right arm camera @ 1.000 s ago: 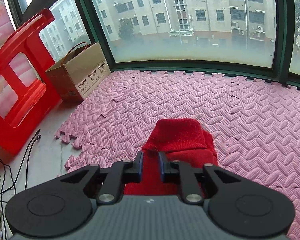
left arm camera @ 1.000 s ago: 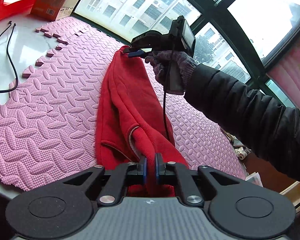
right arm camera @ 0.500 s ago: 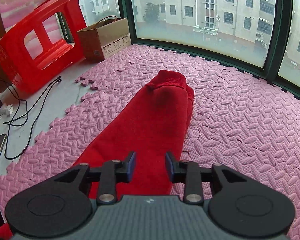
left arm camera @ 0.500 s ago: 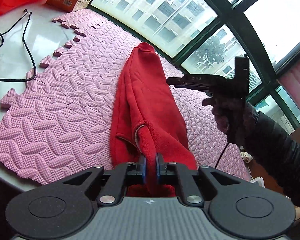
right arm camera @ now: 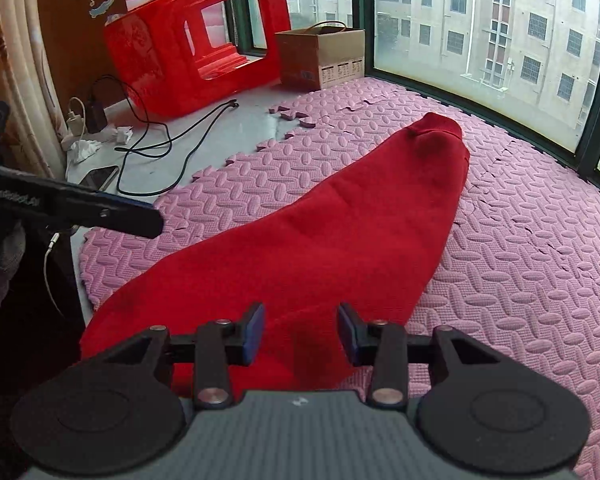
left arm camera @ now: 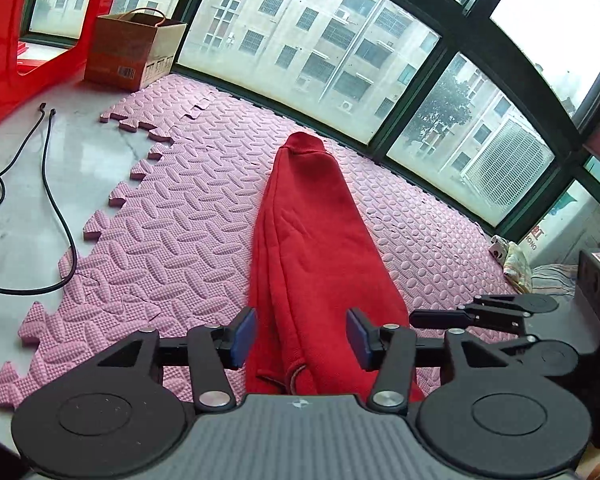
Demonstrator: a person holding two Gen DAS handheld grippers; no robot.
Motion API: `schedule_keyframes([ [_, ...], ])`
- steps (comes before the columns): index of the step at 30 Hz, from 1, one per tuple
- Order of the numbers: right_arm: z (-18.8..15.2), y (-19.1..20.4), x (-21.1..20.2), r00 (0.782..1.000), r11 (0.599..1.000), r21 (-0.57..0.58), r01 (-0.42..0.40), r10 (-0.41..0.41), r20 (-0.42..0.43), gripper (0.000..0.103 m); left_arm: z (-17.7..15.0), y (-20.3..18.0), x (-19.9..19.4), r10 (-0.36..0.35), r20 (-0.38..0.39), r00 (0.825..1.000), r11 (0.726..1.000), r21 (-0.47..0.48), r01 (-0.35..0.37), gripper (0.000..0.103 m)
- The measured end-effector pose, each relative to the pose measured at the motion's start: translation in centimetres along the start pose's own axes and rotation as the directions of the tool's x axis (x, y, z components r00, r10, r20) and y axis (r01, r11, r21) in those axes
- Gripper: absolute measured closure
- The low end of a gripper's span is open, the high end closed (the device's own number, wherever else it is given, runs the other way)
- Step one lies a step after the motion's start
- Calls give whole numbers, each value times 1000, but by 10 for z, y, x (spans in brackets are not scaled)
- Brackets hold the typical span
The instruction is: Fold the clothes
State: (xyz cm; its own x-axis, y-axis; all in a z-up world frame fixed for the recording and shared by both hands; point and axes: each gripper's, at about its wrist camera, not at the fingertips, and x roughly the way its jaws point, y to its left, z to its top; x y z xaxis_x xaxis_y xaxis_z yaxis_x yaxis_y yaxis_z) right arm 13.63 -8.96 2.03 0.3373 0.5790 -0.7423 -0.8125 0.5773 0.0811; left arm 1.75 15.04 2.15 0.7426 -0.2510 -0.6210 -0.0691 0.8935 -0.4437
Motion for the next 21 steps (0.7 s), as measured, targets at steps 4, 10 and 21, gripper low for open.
schedule_keyframes([
  [4, -5, 26, 2, 999, 998, -63, -27, 29, 20, 63, 8, 3, 29, 30, -64, 998, 999, 25, -29, 56],
  [10, -11, 42, 13, 997, 996, -47, -75, 77, 30, 63, 8, 10, 47, 34, -116, 993, 999, 45, -29, 92],
  [21, -20, -9, -8, 986, 980, 131, -150, 137, 99, 58, 12, 10, 51, 81, -132, 988, 994, 81, -71, 93],
])
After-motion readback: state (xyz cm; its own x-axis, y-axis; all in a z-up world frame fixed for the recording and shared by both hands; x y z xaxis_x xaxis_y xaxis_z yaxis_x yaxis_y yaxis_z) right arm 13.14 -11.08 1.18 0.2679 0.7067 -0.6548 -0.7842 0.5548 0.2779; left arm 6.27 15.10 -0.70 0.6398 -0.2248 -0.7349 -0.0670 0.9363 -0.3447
